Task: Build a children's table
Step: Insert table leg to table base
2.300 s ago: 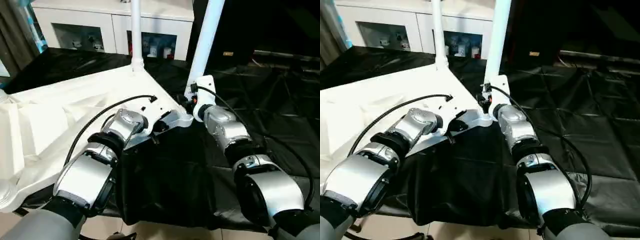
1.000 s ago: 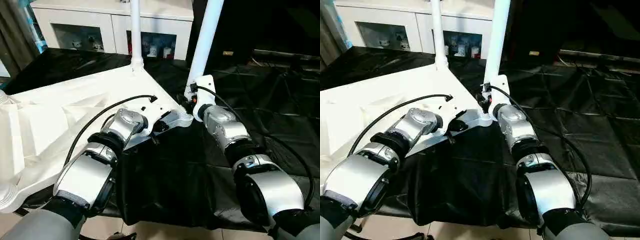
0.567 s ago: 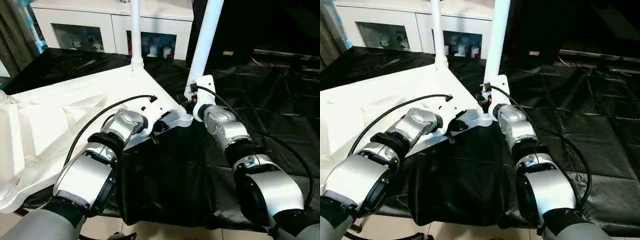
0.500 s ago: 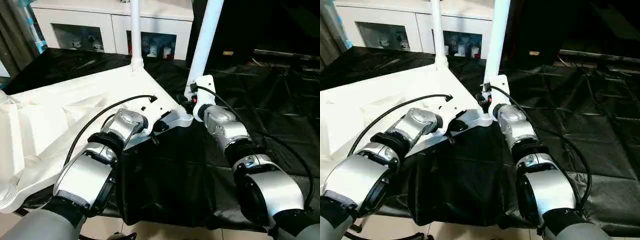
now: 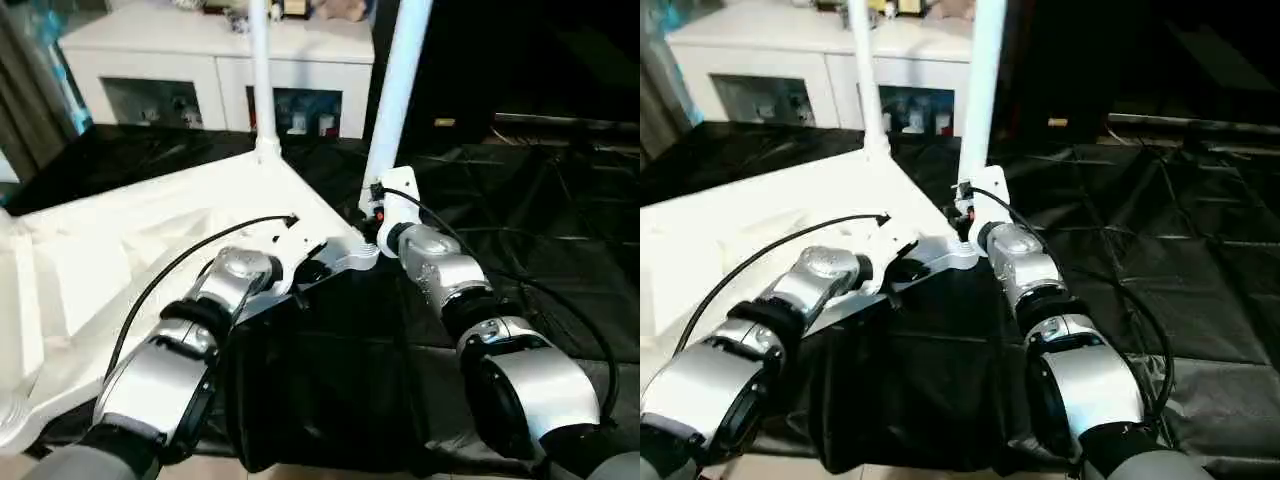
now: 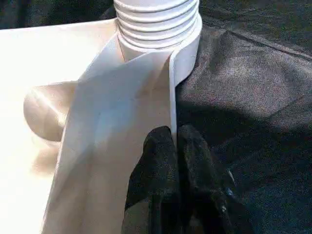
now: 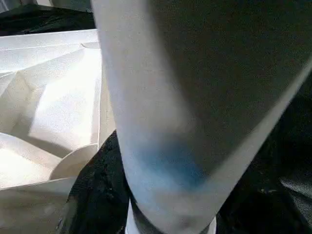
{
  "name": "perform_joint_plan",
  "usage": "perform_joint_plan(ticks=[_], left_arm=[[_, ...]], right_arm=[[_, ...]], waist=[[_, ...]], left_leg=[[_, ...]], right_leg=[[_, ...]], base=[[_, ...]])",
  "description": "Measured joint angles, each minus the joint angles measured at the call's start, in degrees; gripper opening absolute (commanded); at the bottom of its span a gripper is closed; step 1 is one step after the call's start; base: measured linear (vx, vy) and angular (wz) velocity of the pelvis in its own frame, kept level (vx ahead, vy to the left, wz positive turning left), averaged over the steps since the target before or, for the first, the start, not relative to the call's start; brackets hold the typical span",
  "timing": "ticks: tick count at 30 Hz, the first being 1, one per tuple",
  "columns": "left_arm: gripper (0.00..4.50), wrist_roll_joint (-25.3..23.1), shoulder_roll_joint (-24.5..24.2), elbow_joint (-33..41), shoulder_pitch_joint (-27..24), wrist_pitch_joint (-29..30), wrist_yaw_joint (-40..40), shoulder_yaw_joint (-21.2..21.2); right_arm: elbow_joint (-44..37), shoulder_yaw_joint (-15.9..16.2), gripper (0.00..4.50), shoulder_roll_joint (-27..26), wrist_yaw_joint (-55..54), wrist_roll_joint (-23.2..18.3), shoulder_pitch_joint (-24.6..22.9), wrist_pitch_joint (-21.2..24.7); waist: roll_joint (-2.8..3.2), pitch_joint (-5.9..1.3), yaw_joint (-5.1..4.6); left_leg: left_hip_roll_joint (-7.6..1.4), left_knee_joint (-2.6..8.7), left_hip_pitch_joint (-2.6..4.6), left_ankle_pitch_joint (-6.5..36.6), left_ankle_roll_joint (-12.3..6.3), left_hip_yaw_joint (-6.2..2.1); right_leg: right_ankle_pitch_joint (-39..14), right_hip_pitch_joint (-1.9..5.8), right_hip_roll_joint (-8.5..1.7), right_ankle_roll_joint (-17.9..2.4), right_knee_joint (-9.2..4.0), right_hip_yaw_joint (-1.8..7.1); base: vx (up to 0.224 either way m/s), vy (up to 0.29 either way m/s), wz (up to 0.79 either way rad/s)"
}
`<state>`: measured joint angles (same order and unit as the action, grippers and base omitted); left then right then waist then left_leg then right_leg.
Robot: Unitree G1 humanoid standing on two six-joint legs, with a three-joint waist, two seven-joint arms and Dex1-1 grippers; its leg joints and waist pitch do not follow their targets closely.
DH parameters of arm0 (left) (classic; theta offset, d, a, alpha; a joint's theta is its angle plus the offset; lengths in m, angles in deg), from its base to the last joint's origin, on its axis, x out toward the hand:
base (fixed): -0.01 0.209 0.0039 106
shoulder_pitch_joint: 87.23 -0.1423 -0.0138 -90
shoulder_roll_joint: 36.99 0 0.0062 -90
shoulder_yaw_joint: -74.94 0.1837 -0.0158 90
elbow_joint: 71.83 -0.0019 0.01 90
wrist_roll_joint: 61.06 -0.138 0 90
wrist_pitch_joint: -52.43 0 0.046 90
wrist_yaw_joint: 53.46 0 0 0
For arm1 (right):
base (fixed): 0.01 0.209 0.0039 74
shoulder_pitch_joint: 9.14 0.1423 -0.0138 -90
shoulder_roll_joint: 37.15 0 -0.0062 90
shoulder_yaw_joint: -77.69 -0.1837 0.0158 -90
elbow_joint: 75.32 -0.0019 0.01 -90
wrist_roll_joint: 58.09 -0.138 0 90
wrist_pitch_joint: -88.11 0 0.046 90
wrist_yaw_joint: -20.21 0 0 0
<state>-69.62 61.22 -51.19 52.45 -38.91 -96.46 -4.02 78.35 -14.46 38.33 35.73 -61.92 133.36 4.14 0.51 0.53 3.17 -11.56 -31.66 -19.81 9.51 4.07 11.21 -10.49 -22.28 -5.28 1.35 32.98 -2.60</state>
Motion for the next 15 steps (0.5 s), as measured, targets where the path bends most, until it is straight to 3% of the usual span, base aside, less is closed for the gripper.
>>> perform_joint_plan(ticks=[14,15], left_arm=[[0.00,-0.1,-0.5,3.3,-2.4,-0.1,0.0,0.0],[0.00,-0.1,-0.5,3.6,-2.4,-0.1,0.0,0.0]], right_arm=[[0.0,0.3,1.88,-0.3,0.2,0.0,0.0,0.0],[-1.6,-0.1,2.23,0.8,1.3,-0.3,-1.2,0.0]], waist=[[0.38,-0.21,-0.53],[0.20,-0.16,-0.45]], left_leg=[[0.03,0.05,-0.04,0.1,-0.02,-0.01],[0.04,0.08,-0.07,0.1,-0.02,-0.04]], right_leg=[[-0.2,-0.03,0.00,0.2,-0.05,0.02],[-0.2,-0.02,0.00,0.2,-0.10,-0.01]], base=[[0.000,0.000,0.00],[0.000,0.000,0.00]])
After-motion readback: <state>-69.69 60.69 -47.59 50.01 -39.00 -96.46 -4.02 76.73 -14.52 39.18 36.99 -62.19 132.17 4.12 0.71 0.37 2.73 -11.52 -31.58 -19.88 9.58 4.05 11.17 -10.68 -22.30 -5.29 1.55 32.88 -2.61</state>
